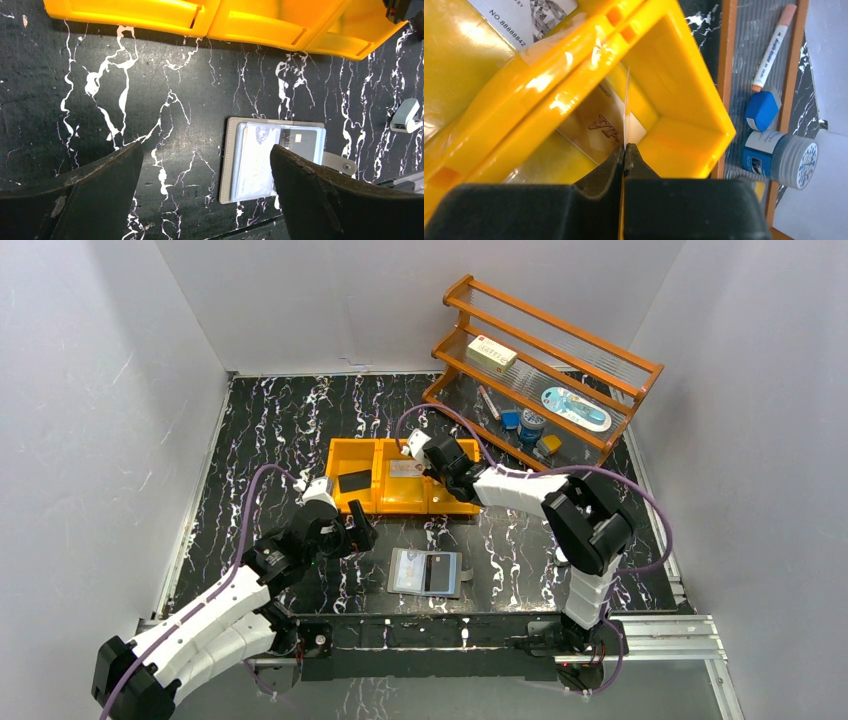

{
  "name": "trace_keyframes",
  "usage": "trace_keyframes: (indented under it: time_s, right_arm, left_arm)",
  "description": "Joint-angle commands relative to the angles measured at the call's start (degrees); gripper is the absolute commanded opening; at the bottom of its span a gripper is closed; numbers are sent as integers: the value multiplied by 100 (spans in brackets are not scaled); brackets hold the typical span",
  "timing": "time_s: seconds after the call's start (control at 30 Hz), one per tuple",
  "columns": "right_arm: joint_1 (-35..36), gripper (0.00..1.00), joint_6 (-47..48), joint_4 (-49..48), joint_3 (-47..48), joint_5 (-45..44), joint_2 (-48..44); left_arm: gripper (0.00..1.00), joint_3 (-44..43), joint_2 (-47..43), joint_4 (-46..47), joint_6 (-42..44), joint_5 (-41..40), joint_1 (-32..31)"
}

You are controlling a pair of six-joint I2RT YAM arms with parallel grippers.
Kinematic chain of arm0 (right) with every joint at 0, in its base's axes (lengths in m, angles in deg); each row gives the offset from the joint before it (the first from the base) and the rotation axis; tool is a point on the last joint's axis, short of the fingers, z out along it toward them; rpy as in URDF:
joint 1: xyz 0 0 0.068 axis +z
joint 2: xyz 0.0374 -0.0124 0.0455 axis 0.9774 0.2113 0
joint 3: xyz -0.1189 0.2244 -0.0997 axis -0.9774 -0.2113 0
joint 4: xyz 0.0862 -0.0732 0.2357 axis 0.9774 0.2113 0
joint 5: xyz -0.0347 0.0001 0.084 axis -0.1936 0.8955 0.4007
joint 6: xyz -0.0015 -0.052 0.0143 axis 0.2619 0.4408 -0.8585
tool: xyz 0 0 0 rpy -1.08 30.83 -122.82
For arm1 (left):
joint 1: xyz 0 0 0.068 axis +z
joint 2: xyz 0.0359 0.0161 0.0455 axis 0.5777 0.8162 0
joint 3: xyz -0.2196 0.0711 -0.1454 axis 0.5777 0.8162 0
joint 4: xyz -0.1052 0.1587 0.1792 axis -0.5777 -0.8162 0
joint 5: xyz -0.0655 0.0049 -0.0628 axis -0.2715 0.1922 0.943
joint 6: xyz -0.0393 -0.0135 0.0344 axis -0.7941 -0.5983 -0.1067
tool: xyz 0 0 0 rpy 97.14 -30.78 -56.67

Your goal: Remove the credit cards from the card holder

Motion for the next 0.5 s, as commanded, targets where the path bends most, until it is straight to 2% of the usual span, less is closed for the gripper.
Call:
trace_keyframes:
  time_s: [0.0,0.1,0.23,0.37,0.47]
  right_arm:
    - [-36,0,460,101,374,101,266]
    - [-43,0,438,493,526,362,412]
    - [-57,5,273,850,630,580,428]
    - [-84,13,161,964,569,870,274]
    - [-129,24,113,991,498,1102,146]
  left_arm:
    - [98,25,-41,-139,-52,-61,35]
    - [98,-21,35,-135,-33,-62,35]
    - [98,-71,100,-137,-27,-73,35]
    - [98,-80,148,-136,-27,-65,35]
    - [98,-73,158,-136,-29,-53,38]
